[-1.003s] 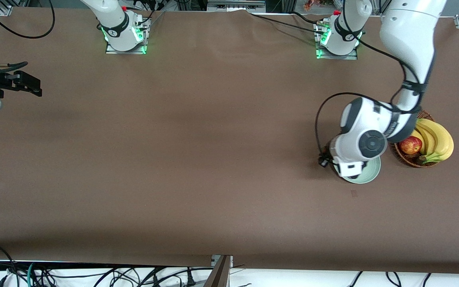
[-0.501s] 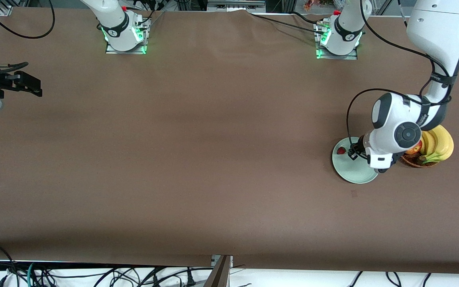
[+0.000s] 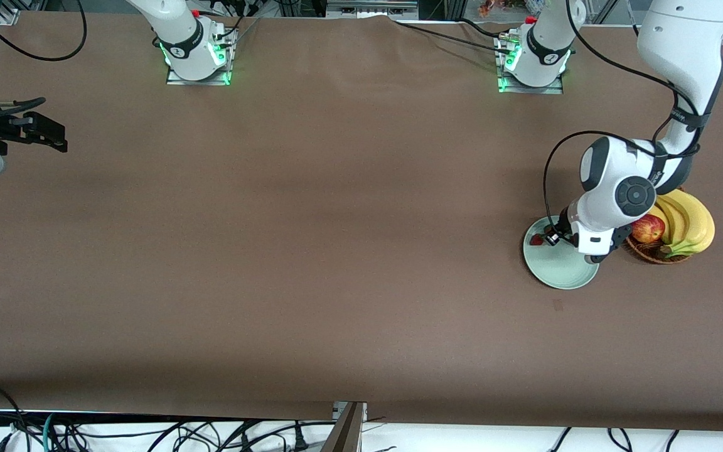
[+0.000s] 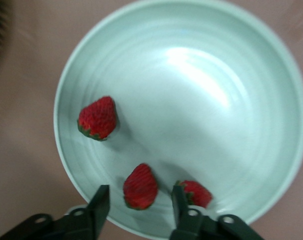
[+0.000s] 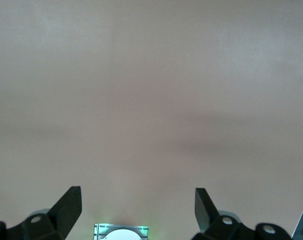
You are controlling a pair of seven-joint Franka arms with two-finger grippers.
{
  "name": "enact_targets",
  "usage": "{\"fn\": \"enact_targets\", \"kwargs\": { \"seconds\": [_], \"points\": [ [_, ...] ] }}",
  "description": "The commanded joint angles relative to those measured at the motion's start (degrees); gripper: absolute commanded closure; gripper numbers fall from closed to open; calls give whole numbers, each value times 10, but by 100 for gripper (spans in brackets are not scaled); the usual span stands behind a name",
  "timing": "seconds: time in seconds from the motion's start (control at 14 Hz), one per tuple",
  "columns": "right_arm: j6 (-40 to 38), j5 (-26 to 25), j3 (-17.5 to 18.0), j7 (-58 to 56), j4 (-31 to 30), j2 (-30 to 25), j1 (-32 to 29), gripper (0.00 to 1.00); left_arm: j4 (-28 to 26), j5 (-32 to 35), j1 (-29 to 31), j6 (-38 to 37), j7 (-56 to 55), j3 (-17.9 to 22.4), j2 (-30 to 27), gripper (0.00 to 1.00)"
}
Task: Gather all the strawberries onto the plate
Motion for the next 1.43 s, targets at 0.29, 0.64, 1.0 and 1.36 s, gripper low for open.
{"fn": "enact_targets", "kwargs": {
  "seconds": [0.29,0.64,1.0,1.36],
  "points": [
    [2,5,3,4,-1,-4,-1,0,135,5,10,-211,81,-10,-41,0],
    [2,5,1,4,-1,-4,-3,0,283,-82,68,-446,311,-10,-53,0],
    [2,16,-1,34,-1,-4,-4,0,311,-83,80,-629,379,-6,-128,0],
    [4,17,2,30,-1,-4,-2,0,197,-84,-3,-588,417,61,-259,0]
  ]
}}
